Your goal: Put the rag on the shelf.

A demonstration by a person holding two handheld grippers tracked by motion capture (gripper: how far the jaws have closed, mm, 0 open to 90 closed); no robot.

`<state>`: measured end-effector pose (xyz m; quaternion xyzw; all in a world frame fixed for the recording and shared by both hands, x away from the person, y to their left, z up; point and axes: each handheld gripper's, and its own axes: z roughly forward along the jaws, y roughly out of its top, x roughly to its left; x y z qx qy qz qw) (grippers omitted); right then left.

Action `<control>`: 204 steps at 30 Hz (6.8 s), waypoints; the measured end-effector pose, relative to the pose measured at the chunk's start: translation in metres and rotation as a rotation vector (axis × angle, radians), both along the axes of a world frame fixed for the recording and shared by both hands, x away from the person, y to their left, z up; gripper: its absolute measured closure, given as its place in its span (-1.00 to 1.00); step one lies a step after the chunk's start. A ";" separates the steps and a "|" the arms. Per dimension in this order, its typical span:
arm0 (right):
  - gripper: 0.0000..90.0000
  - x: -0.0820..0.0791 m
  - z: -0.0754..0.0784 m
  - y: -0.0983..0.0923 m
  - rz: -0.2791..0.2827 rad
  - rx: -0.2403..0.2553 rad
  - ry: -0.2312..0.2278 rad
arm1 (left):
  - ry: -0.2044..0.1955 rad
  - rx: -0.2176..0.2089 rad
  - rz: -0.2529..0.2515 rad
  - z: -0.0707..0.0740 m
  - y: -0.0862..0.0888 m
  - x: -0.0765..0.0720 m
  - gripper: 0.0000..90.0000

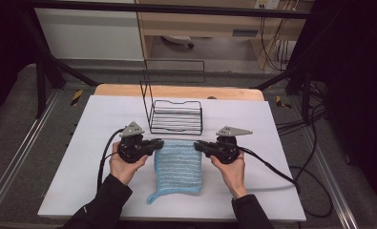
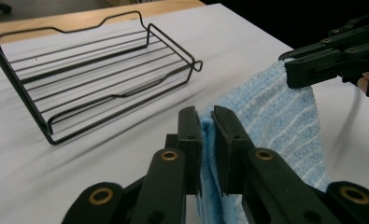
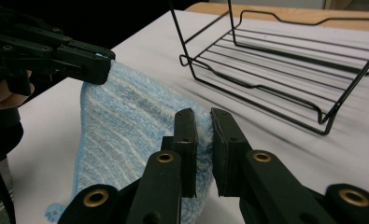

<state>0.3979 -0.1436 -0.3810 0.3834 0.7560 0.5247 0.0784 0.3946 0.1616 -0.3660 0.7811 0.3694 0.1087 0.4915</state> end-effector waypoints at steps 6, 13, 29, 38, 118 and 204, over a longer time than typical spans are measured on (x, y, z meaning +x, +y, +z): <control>0.82 -0.005 0.015 0.000 -0.003 0.017 -0.055 | -0.042 -0.021 0.001 0.012 0.002 -0.004 0.82; 0.82 -0.011 0.034 0.001 -0.007 0.028 -0.124 | -0.104 -0.057 0.019 0.027 0.005 -0.007 0.82; 0.83 -0.014 0.066 0.005 -0.043 0.051 -0.246 | -0.208 -0.107 0.058 0.052 0.006 -0.007 0.82; 0.83 -0.013 0.077 0.008 -0.073 0.062 -0.302 | -0.248 -0.141 0.086 0.063 0.004 -0.003 0.82; 0.84 0.034 0.196 0.023 -0.216 0.191 -0.574 | -0.490 -0.265 0.163 0.189 0.004 0.043 0.83; 0.83 0.118 0.192 0.032 -0.223 0.125 -0.539 | -0.508 -0.159 0.153 0.188 0.010 0.115 0.83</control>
